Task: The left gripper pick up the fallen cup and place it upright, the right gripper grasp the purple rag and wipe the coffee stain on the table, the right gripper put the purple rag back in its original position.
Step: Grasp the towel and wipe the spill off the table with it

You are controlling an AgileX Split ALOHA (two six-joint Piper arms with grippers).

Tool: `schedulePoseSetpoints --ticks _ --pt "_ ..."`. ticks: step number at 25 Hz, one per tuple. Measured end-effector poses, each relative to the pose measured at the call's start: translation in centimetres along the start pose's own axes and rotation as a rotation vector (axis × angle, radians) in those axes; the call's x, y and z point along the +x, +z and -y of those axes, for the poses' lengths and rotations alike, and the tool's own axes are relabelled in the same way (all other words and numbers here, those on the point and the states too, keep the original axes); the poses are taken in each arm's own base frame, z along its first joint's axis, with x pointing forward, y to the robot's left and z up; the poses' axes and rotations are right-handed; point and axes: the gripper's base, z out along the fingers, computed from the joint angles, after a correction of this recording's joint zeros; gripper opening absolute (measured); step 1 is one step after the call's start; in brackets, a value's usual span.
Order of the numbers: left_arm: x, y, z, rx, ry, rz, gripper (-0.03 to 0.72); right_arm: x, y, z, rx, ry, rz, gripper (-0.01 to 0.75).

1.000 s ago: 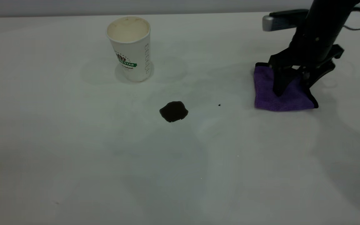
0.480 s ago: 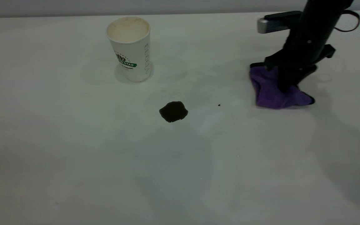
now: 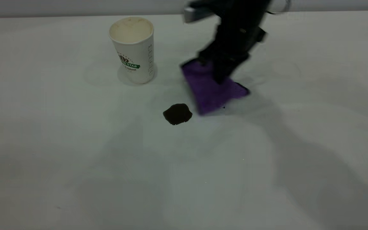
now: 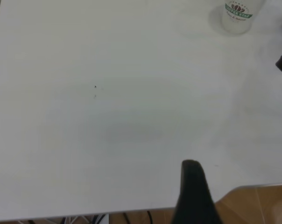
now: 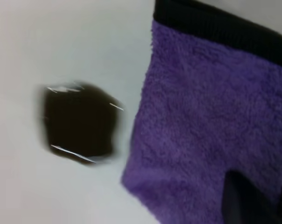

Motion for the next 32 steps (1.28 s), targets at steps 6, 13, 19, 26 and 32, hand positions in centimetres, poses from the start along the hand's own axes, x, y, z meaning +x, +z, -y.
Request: schedulePoseSetpoints --ticks 6,13,19,26,32 --pt "0.0 0.0 0.0 0.000 0.000 0.000 0.571 -0.5 0.7 -6.9 -0.043 -0.087 -0.019 0.053" --pt "0.0 0.0 0.0 0.000 0.000 0.000 0.571 0.1 2.6 -12.2 -0.065 -0.143 -0.003 0.053" --pt "0.0 0.0 0.0 0.000 0.000 0.000 0.571 1.1 5.8 -10.7 -0.037 -0.047 -0.004 0.053" --pt "0.0 0.0 0.0 0.000 0.000 -0.001 0.571 1.1 5.5 -5.1 0.085 0.135 -0.023 0.053" --pt "0.0 0.0 0.0 0.000 0.000 -0.001 0.570 2.5 4.0 3.2 0.222 0.331 -0.110 0.053"
